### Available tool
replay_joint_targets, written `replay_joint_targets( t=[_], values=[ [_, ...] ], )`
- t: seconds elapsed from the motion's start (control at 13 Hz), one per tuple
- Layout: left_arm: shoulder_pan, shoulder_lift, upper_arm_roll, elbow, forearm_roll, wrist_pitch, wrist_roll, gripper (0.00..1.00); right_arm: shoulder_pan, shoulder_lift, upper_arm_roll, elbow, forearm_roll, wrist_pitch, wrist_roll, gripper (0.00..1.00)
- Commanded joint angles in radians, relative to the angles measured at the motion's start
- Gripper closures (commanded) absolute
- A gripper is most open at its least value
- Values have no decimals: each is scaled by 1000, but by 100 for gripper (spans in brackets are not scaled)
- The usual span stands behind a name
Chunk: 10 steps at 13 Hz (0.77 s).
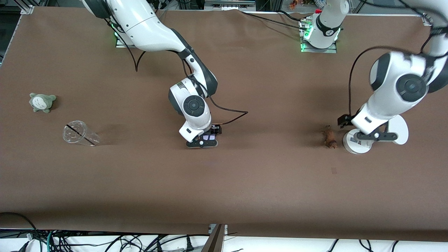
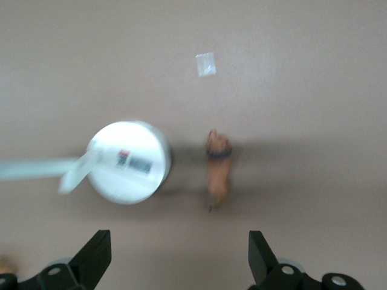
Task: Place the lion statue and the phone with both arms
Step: 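Carry the phone toward the glass cup while the left gripper withdraws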
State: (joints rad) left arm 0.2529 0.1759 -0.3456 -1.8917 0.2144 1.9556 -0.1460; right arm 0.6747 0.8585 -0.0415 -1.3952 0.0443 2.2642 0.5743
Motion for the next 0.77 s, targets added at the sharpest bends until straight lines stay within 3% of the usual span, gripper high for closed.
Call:
replay_joint_targets(
  t=[0.0,0.31,0.54,0.62,0.69],
  values=[
    [0,-22,-35,196,-1,-293,45,0,6,31,-6,30,12,18,-20,0],
    [6,-21,-47,429,-45,-484,43,0,5,48,-5,28,11,50,-20,0],
    [11,-21,-43,456,-87,-494,43,0,6,57,-6,28,12,74,-22,0],
    [11,-21,-42,454,-89,-494,43,0,5,57,-6,28,12,74,-21,23],
    [9,-21,-44,454,-89,-495,42,0,2,53,-6,28,15,74,-20,56]
  ],
)
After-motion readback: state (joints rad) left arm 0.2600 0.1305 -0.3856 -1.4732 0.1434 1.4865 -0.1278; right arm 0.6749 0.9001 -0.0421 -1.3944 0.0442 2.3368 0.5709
